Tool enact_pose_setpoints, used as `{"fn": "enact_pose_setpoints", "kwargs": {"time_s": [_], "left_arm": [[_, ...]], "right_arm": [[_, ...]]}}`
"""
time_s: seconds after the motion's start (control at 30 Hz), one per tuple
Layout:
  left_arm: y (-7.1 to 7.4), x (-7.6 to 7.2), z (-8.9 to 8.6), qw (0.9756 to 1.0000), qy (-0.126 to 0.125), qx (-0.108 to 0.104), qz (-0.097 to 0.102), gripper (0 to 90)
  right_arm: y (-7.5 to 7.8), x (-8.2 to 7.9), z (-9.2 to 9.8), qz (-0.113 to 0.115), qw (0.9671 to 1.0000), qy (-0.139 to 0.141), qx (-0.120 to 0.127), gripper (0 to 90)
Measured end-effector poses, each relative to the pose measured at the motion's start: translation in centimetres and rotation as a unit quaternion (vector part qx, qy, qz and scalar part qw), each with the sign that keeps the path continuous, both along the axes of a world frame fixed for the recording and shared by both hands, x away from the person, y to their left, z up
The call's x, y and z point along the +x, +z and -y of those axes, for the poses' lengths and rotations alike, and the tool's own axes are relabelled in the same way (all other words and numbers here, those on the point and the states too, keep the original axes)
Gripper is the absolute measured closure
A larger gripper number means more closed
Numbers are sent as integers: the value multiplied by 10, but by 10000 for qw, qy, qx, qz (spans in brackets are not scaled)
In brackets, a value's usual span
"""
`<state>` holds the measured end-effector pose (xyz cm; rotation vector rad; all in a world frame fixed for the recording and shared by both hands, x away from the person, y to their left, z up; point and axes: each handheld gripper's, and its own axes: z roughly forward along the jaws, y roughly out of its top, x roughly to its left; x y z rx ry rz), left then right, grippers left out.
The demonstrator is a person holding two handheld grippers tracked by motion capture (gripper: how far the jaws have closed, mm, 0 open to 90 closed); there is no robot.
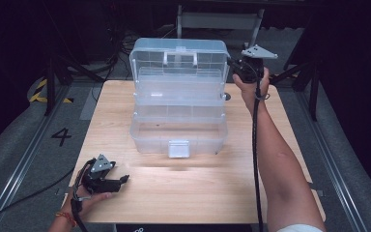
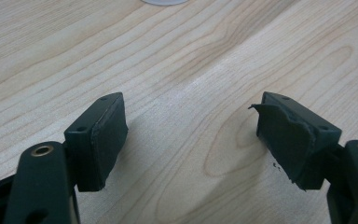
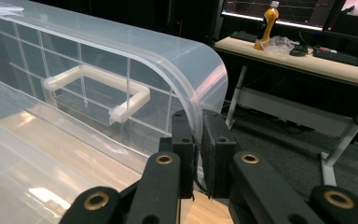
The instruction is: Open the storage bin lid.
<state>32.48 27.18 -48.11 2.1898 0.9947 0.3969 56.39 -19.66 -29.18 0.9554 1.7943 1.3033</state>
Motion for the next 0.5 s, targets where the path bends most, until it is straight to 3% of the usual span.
{"fn": "enact_pose_setpoints", "kwargs": {"time_s": [0.5], "left_arm": [[0,0,0,10000,-18,10,7,248]], "right_arm": [[2,15,-3,-95,9999,-79,-77,851]]}}
